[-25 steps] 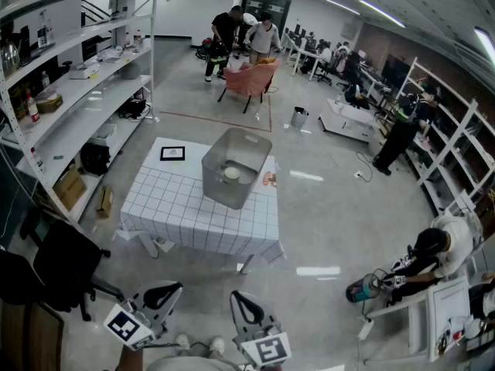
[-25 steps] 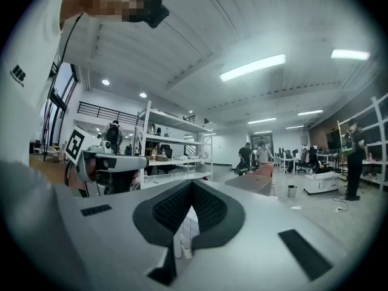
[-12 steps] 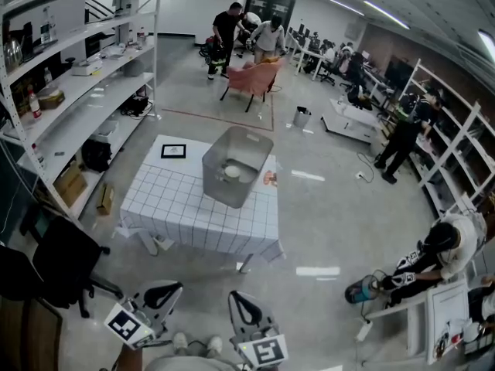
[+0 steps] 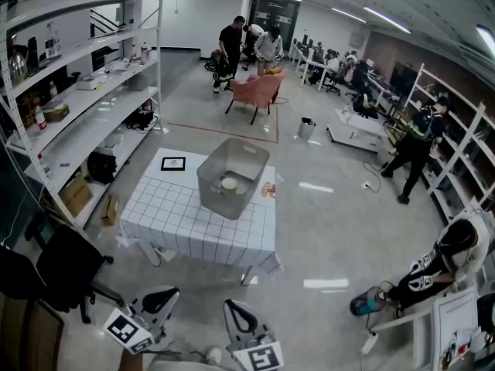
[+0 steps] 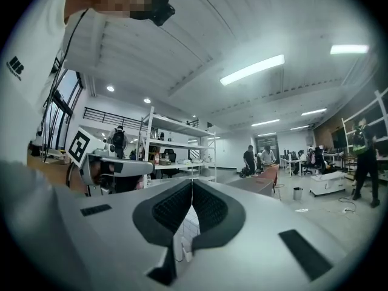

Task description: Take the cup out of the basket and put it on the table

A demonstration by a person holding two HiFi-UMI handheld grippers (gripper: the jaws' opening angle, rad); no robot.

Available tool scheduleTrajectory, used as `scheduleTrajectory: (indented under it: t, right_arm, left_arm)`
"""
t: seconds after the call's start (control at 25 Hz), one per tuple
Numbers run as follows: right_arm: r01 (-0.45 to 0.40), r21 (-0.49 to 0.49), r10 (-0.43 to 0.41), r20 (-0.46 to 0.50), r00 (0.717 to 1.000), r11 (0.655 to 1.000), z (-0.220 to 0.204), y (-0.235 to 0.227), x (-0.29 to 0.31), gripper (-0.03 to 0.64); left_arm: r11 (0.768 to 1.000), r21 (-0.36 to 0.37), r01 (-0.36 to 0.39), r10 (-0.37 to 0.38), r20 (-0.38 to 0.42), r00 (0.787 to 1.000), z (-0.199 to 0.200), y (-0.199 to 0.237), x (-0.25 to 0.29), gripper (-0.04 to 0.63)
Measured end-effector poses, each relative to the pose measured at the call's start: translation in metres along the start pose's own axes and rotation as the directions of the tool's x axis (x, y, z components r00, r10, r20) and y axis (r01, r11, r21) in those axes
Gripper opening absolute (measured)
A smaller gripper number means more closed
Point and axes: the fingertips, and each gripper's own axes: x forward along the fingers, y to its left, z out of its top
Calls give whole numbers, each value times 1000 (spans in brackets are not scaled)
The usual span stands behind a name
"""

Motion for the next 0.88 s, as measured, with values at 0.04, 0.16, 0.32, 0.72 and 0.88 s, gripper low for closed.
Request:
scheduleTrajectory:
  t: [0.04, 0.16, 0.32, 0.72, 0.88]
  right_arm:
    - [-3, 1, 3, 1, 1000, 1000, 0, -4, -1, 9]
    - [-10, 4, 10, 2, 1000, 1000, 1, -18, -3, 9]
    - [-19, 5, 18, 2, 1000, 1000, 0, -33, -3, 9]
    - [5, 0, -5, -42, 999, 1000, -18, -53, 38, 9]
    - [31, 1, -31, -38, 999, 1000, -18, -65, 64, 9]
  left_arm:
    - [1000, 3, -5, 5, 1, 1000, 1, -2, 3, 12]
    - [1000, 12, -12, 12, 0, 1000, 4, -5, 14, 12]
    - [1000, 22, -8, 8, -1, 1000, 4, -4, 28, 12]
    - [1000, 18, 21, -21, 0, 1000, -3, 38, 59, 12]
    - [999, 26, 42, -42, 2, 999, -3, 64, 73, 12]
